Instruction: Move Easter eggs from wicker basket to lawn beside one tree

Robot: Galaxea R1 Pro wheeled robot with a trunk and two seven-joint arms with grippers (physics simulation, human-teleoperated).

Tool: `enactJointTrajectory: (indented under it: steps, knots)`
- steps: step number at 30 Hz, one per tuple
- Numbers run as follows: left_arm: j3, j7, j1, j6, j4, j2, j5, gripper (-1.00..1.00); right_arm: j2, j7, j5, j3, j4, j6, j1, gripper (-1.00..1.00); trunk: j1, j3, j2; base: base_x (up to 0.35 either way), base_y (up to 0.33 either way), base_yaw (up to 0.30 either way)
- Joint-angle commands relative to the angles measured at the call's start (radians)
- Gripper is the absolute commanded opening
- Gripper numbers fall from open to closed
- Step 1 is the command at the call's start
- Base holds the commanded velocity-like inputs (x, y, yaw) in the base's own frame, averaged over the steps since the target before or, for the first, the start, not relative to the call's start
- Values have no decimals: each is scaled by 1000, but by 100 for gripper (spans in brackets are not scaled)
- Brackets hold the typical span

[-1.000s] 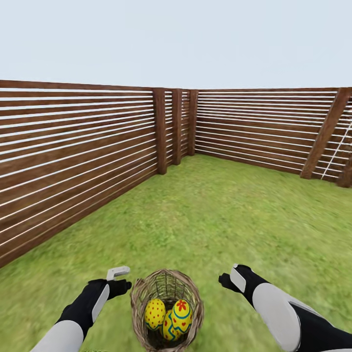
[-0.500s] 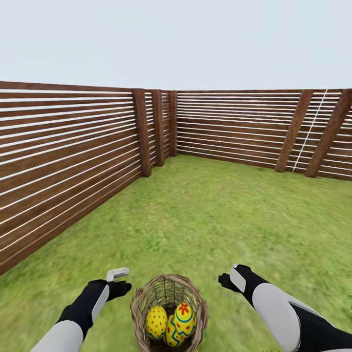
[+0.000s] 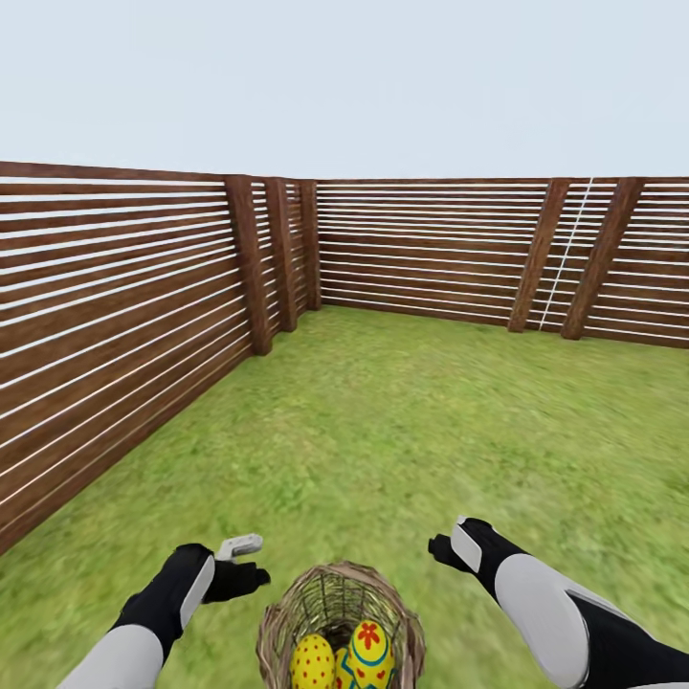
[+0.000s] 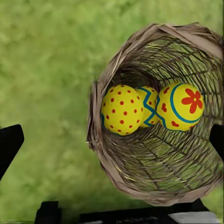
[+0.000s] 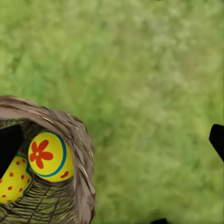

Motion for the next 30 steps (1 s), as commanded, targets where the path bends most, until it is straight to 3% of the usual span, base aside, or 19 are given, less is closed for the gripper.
enactJointTrajectory:
  steps: [1, 5, 8, 12, 30]
  knots:
    - [-36, -5, -1, 24, 0, -2, 3, 100, 1, -1, 7, -7, -3, 5, 0, 100, 0, -1, -1, 52, 53, -14]
    - [-142, -9, -1, 40, 1, -1, 6, 100, 0, 4, 8, -7, -3, 4, 0, 100, 0, -1, -1, 22, 22, -6]
    - [-175, -10, -1, 42, 0, -2, 8, 100, 1, 4, 8, -7, -5, 4, 0, 100, 0, -1, -1, 5, 5, -1]
    - [-183, -12, -1, 43, -4, 0, 11, 100, 3, 3, 8, -7, -7, 6, 0, 100, 0, -1, -1, 1, 1, 0]
    - [-184, -4, -1, 43, 2, -15, 11, 100, 4, 1, 10, -7, -34, 10, 0, 100, 69, -57, -127, 0, 0, 0]
